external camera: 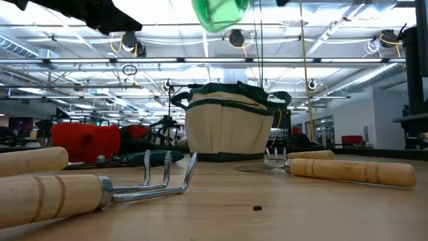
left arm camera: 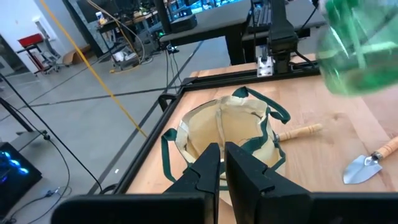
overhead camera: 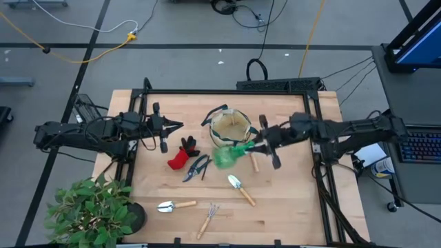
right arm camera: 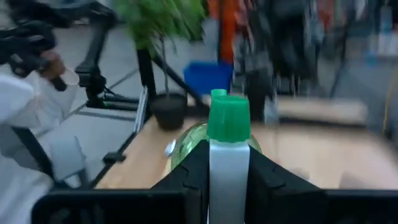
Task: Pick & Place Garden tools in Gardening bag
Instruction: Put the green spray bottle into the gardening bag
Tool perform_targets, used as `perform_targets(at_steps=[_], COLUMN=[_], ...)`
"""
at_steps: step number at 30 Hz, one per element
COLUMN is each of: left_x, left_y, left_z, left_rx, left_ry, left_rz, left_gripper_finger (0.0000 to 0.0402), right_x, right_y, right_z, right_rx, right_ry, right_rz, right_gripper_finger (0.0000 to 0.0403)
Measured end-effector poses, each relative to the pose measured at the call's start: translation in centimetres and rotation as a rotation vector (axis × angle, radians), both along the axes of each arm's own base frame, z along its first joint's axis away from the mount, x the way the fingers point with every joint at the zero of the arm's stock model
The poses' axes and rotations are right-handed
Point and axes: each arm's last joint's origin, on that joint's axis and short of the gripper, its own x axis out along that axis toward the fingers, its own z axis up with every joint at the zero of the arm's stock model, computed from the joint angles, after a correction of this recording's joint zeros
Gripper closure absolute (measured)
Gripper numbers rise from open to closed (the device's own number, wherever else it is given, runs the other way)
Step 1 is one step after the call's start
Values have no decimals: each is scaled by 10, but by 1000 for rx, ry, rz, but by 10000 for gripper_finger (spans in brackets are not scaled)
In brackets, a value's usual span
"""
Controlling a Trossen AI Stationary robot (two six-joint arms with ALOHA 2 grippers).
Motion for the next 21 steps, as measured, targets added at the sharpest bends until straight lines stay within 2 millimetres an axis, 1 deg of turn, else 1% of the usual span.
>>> perform_targets(at_steps=[3,8,11,14,17,19,21], left_x=[0,0,0,0,0,-1,-1], left_y=[0,0,1,2,4,5,7], left_z=[0,0,0,0,0,0,0], left_rx=[-2,-9,-9,-8,-9,-8,-9], left_ry=[-1,-3,-4,-5,-5,-5,-5], left_rz=[1,2,5,18,31,41,50], left_gripper_finger=[371,371,371,371,371,371,371], right_x=[0,-5,-3,8,22,29,32], right_y=[-19,-57,-76,-93,-106,-113,-119], right_z=[7,22,31,21,-2,-13,-19], right_rx=[-62,-147,-203,-212,-202,-206,-189], right_ry=[-9,143,191,271,390,425,442], right_rz=[-45,-169,-220,-252,-256,-234,-195], right_gripper_finger=[359,360,360,360,360,360,360])
